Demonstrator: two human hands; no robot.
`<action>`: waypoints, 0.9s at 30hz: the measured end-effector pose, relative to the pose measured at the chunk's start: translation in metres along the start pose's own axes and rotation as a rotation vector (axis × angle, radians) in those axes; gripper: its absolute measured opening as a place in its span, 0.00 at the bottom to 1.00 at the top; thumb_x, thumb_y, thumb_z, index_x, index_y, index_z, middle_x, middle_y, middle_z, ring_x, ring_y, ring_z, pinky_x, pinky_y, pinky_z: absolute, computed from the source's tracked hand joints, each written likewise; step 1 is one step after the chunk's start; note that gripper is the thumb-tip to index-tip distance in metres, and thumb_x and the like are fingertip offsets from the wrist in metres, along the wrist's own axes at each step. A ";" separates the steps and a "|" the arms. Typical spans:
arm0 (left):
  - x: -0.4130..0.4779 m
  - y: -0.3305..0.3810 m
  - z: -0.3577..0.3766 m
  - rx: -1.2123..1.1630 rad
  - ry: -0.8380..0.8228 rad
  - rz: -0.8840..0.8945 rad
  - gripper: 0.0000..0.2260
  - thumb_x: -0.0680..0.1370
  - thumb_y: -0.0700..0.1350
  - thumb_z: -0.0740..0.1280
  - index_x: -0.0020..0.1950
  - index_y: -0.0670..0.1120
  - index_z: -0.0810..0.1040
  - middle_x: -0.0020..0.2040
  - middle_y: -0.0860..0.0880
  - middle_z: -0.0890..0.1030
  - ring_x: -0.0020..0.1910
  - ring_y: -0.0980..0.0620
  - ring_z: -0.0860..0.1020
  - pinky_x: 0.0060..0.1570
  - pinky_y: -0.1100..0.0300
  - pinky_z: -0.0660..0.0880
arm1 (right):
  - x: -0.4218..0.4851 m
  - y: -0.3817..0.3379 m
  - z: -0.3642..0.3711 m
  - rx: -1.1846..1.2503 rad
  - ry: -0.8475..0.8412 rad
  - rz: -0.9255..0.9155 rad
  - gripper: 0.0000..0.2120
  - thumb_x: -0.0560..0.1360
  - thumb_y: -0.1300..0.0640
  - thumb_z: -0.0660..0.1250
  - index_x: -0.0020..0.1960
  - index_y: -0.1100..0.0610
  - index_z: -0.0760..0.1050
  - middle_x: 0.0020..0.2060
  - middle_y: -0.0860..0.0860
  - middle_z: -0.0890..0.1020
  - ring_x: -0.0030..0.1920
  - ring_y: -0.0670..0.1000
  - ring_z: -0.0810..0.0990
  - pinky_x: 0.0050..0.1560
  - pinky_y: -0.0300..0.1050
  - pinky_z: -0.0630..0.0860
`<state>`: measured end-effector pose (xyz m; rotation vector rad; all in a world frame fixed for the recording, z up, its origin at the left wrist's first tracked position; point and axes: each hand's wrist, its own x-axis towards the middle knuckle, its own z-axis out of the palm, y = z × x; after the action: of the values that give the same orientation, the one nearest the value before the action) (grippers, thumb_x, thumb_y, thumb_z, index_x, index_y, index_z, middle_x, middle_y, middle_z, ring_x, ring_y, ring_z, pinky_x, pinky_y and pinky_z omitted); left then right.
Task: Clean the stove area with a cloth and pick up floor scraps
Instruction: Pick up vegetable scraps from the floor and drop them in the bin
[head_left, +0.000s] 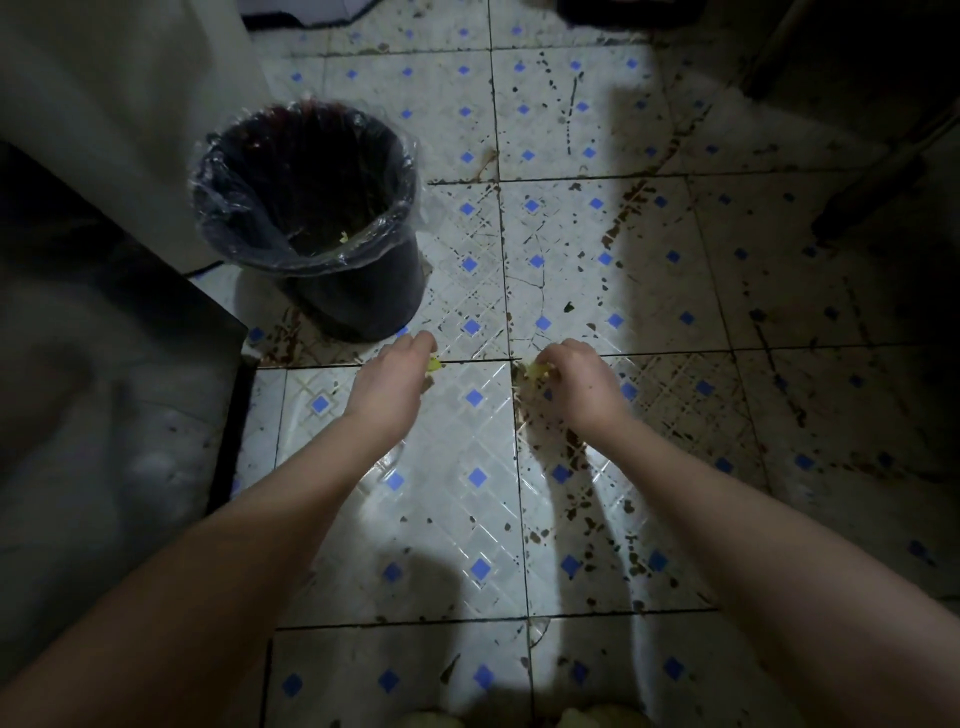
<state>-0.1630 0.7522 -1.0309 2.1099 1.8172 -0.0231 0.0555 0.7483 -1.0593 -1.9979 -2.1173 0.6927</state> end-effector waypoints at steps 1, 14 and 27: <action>-0.001 0.000 -0.002 -0.003 0.003 0.004 0.15 0.77 0.38 0.65 0.62 0.44 0.69 0.56 0.42 0.75 0.54 0.41 0.76 0.46 0.51 0.71 | 0.000 0.001 -0.002 0.014 0.018 0.017 0.16 0.71 0.71 0.62 0.56 0.58 0.76 0.51 0.56 0.78 0.52 0.57 0.75 0.50 0.53 0.75; -0.017 0.000 -0.015 -0.038 0.018 -0.036 0.20 0.73 0.33 0.67 0.63 0.43 0.69 0.58 0.41 0.74 0.53 0.39 0.76 0.40 0.54 0.65 | -0.006 0.007 -0.017 0.167 0.158 0.119 0.12 0.76 0.67 0.62 0.55 0.57 0.78 0.52 0.54 0.80 0.50 0.53 0.78 0.52 0.53 0.78; -0.014 -0.004 -0.002 0.016 -0.022 0.020 0.15 0.77 0.39 0.65 0.63 0.45 0.68 0.58 0.43 0.75 0.54 0.42 0.75 0.45 0.51 0.70 | 0.002 -0.005 0.016 0.071 -0.006 0.022 0.13 0.74 0.65 0.61 0.54 0.53 0.77 0.52 0.52 0.80 0.53 0.55 0.77 0.49 0.49 0.74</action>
<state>-0.1700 0.7403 -1.0271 2.1304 1.7895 -0.0559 0.0448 0.7462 -1.0715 -1.9874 -2.0465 0.7674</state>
